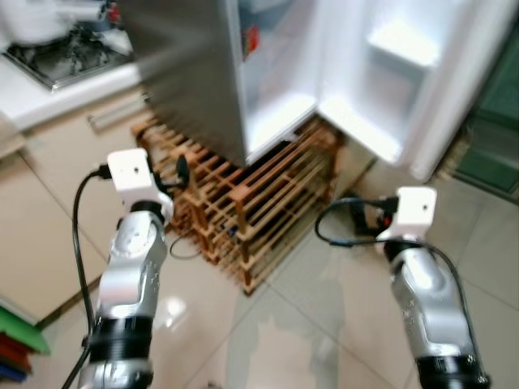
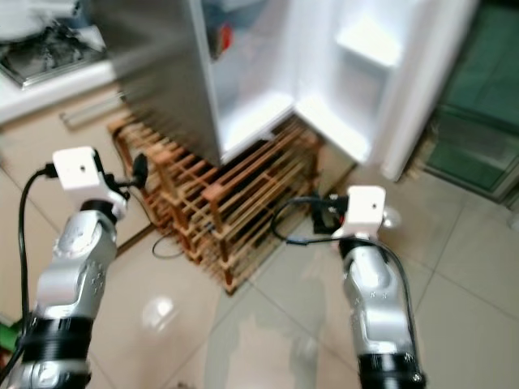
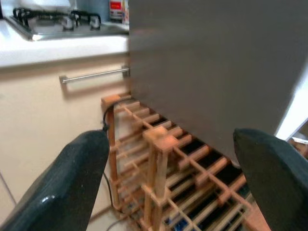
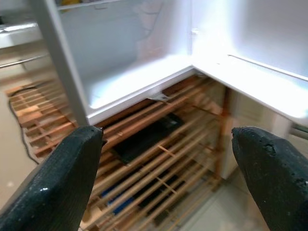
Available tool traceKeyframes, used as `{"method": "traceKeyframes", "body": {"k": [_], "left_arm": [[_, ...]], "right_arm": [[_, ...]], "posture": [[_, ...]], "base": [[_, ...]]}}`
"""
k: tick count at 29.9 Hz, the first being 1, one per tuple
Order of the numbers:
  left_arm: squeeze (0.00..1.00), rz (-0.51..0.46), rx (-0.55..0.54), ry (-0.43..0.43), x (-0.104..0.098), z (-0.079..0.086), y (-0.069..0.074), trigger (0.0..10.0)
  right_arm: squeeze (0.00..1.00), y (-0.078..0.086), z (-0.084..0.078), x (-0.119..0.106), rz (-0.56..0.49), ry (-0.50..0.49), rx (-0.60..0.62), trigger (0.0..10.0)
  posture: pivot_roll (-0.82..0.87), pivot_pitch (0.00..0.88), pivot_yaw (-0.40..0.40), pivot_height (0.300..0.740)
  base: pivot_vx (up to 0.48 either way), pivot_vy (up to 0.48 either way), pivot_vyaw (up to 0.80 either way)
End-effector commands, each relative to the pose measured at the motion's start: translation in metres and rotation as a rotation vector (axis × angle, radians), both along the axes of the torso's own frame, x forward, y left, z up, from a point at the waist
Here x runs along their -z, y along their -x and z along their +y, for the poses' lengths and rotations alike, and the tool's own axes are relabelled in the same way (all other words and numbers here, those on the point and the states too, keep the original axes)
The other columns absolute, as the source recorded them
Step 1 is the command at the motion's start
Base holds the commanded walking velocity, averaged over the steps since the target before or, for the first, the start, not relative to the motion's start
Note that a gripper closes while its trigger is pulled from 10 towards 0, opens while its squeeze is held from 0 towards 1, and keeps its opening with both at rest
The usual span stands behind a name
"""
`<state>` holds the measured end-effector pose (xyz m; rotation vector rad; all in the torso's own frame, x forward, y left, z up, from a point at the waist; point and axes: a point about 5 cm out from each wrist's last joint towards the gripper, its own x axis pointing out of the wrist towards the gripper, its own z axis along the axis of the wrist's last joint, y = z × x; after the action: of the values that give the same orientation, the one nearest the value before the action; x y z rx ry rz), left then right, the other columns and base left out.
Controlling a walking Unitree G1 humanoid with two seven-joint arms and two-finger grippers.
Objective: Restocking fridge
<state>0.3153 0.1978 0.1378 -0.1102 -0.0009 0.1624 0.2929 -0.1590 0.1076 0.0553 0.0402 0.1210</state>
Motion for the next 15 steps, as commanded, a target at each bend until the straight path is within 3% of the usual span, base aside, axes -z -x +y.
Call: {"method": "traceKeyframes", "body": {"k": [1,5,10,15], "left_arm": [[0.00,-0.018,0.035,-0.003,-0.006,-0.012,-0.004,10.0],[0.00,-0.019,0.079,-0.026,-0.006,-0.020,-0.005,10.0],[0.00,-0.021,0.113,-0.080,-0.007,-0.026,-0.006,10.0],[0.00,-0.027,0.098,-0.064,-0.009,-0.024,-0.007,10.0]], "right_arm": [[0.00,0.002,-0.013,-0.002,-0.012,0.004,0.039,10.0],[0.00,0.003,-0.015,-0.001,-0.012,0.005,0.044,10.0],[0.00,0.002,-0.017,-0.001,-0.016,0.005,0.055,10.0],[0.00,-0.002,-0.022,-0.001,-0.002,0.019,0.092,10.0]], "posture": [[-0.04,0.000,0.060,0.740],[-0.04,0.000,0.063,0.740],[-0.05,0.000,0.063,0.740],[-0.05,0.000,0.063,0.740]], "base": [[0.472,0.000,0.41],[0.401,0.000,0.41],[0.000,0.000,0.41],[0.048,-0.402,0.00]]}}
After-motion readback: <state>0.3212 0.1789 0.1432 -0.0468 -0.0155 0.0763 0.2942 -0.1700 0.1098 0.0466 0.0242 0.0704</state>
